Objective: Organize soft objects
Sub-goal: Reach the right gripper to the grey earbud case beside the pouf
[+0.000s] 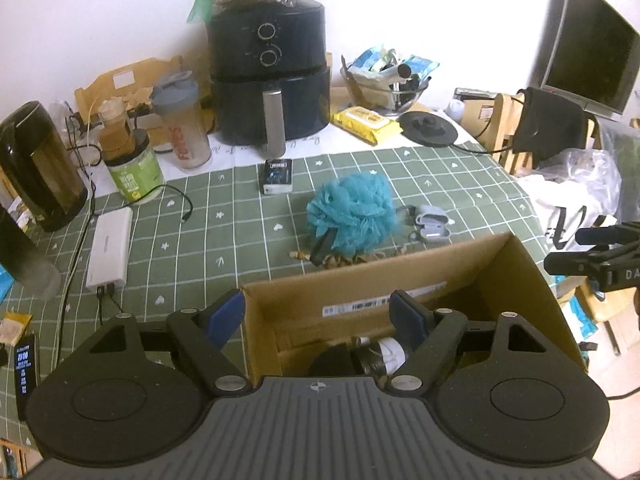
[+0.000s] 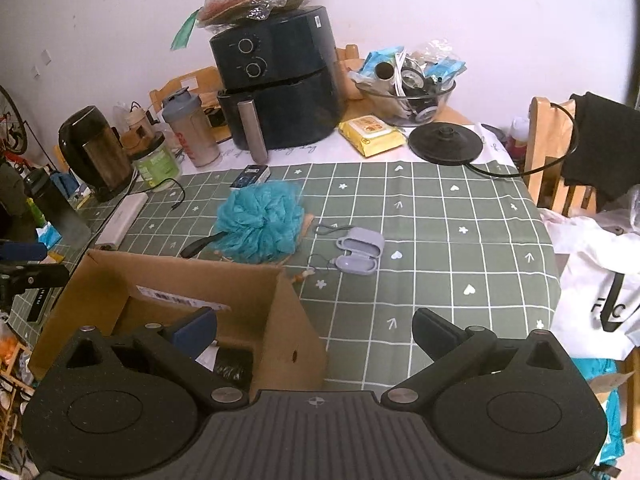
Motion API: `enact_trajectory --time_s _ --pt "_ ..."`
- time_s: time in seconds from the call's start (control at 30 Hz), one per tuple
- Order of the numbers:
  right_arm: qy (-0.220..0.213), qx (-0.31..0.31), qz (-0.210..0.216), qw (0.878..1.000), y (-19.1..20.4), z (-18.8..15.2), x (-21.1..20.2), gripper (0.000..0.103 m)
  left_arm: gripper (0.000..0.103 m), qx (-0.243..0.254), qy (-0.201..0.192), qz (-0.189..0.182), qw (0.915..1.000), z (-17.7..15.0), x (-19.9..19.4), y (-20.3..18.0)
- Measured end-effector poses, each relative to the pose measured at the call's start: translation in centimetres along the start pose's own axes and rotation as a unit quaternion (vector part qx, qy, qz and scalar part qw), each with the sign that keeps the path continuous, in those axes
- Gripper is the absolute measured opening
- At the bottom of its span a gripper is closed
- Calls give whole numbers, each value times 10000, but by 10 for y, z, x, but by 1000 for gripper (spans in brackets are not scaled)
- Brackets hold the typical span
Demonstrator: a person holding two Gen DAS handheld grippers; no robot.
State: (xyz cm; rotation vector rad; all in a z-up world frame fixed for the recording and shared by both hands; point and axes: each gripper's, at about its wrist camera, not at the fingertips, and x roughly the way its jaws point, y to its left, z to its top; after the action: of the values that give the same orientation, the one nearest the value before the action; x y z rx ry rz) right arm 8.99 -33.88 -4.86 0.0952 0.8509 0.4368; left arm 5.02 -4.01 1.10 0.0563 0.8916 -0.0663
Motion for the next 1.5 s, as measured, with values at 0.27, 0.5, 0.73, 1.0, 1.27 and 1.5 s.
enact_trajectory --time_s 0.27,0.5,0.73,1.0,1.27,1.5 --pt "181 169 -401 9989 -11 13 18 103 79 143 -60 117 9998 9 11 9" --pt "411 272 -572 9971 -18 28 38 103 79 129 -95 46 9999 13 17 20" --pt "523 139 -855 9949 -24 46 60 103 79 270 -129 181 9994 18 25 26" --pt "574 41 -724 9957 -30 64 87 103 79 130 -79 95 9998 23 32 38" --pt "688 165 -424 9966 -38 72 129 103 79 -107 0 114 9999 26 37 53" --pt "786 244 -403 9958 -45 72 179 103 79 -862 264 -275 9956 19 43 78"
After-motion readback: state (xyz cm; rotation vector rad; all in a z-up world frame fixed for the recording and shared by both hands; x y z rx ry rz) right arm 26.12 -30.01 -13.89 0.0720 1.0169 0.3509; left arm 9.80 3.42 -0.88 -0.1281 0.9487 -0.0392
